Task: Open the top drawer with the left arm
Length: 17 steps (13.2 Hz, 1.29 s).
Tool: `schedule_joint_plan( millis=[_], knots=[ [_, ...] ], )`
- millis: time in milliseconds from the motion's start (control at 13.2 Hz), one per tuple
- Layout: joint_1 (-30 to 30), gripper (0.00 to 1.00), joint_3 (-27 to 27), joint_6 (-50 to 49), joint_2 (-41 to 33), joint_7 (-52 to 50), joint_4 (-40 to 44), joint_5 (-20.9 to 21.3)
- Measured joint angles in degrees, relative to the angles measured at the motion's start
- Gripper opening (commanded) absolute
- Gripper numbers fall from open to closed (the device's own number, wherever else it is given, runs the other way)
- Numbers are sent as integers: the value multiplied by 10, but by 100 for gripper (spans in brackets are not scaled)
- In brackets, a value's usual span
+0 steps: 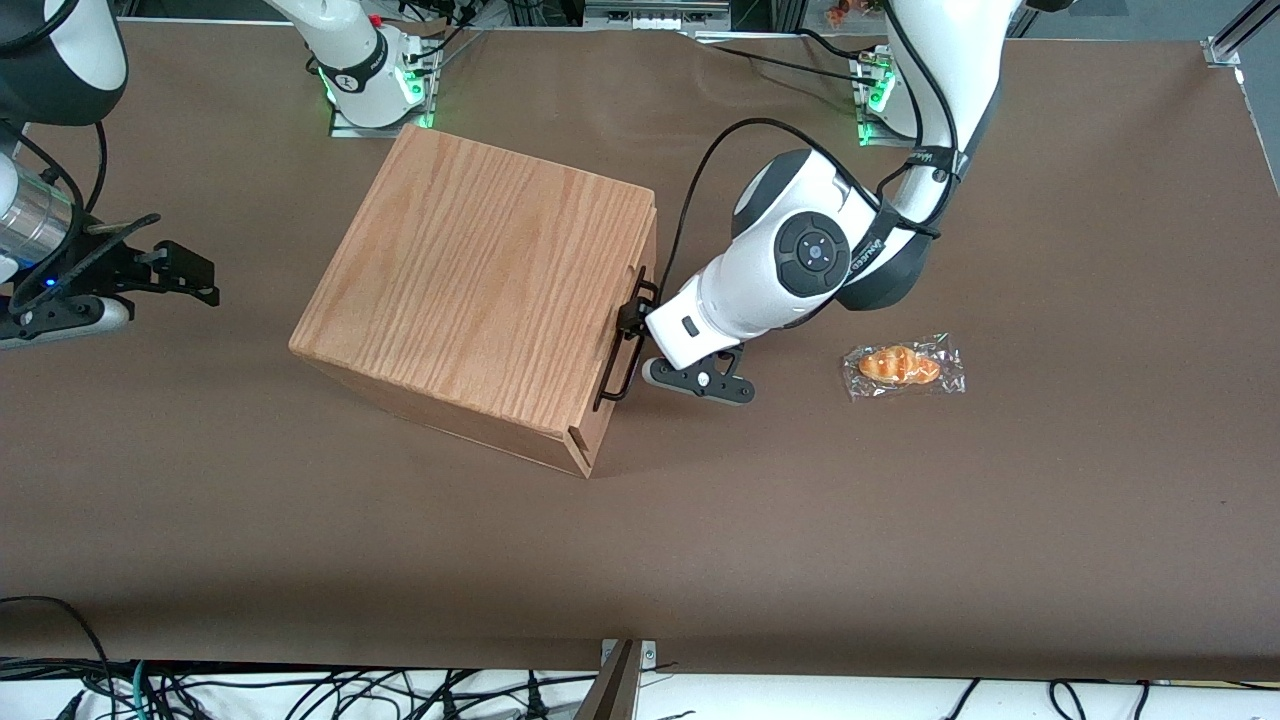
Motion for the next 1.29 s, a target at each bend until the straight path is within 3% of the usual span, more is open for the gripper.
schedule_joint_plan(
  millis=[683, 910, 1290],
  knots=[
    [0, 100, 8, -2, 12, 0, -1, 16],
    [0, 100, 8, -5, 9, 3, 0, 54],
    [22, 100, 8, -31, 5, 20, 0, 58]
  ],
)
